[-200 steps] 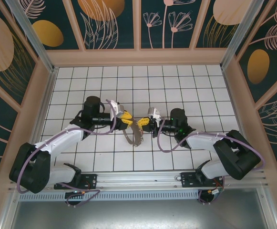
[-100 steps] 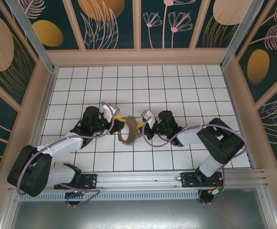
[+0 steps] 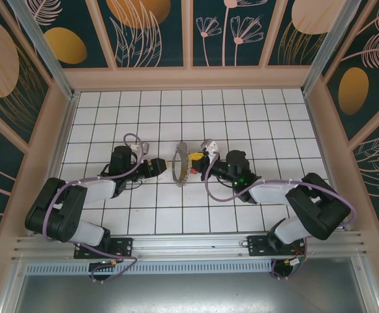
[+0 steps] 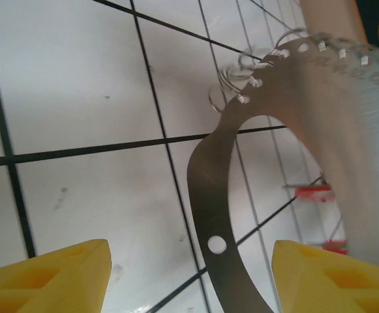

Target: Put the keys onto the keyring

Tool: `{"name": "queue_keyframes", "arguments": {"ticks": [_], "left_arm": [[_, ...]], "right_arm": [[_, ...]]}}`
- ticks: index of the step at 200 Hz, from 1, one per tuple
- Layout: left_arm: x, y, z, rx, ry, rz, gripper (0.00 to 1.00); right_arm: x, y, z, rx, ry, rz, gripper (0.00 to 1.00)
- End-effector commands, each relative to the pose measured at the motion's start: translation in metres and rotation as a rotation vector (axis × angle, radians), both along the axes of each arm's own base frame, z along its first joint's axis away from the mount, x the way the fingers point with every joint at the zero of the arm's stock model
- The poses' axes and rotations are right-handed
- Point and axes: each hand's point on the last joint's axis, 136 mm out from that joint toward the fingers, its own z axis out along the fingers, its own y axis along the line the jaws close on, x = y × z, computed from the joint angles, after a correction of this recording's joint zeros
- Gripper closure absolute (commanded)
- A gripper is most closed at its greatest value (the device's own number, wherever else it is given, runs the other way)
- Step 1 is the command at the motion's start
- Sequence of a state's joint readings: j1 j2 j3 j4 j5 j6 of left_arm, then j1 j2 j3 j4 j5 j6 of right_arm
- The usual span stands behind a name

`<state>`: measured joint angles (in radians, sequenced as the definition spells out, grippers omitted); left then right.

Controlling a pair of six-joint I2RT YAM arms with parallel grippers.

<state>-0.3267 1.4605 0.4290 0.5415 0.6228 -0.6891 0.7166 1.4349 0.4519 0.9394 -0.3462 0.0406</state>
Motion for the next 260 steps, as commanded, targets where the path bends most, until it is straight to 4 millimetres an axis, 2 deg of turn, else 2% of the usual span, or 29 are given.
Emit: {"name": "queue_keyframes", "arguments": {"ticks": [1,52,88,143,192,217,260], "left_arm": [[0.015,-0.014,0.045,-0.172,-0.044,-0.016,0.32],[0.018,-0.029,0.071,-0.332,-0.012,-0.074,0.31],[0.020,-0.031,0.076,-0.350,-0.010,-0.079,0.29],[0.019,-0.040,0.110,-0.449,-0.065,-0.164,0.28],[0.022,-0.044,0.120,-0.465,-0.072,-0.192,0.27],[0.017,-0.046,0.139,-0.514,-0.103,-0.236,0.31],[0.014,-0.046,0.169,-0.513,-0.190,-0.262,0.52]], "right_arm": [[0.000,-0.011,0.043,0.126,-0.099,-0.039,1.00],[-0.003,-0.017,0.072,0.181,-0.160,-0.051,1.00],[-0.002,-0.019,0.095,0.240,-0.202,-0.060,1.00],[-0.005,-0.020,0.123,0.315,-0.257,-0.045,1.00],[-0.011,-0.021,0.147,0.376,-0.303,-0.020,1.00],[-0.007,-0.019,0.145,0.369,-0.301,-0.024,1.00],[0.003,-0.024,0.124,0.311,-0.274,-0.066,1.00]]}}
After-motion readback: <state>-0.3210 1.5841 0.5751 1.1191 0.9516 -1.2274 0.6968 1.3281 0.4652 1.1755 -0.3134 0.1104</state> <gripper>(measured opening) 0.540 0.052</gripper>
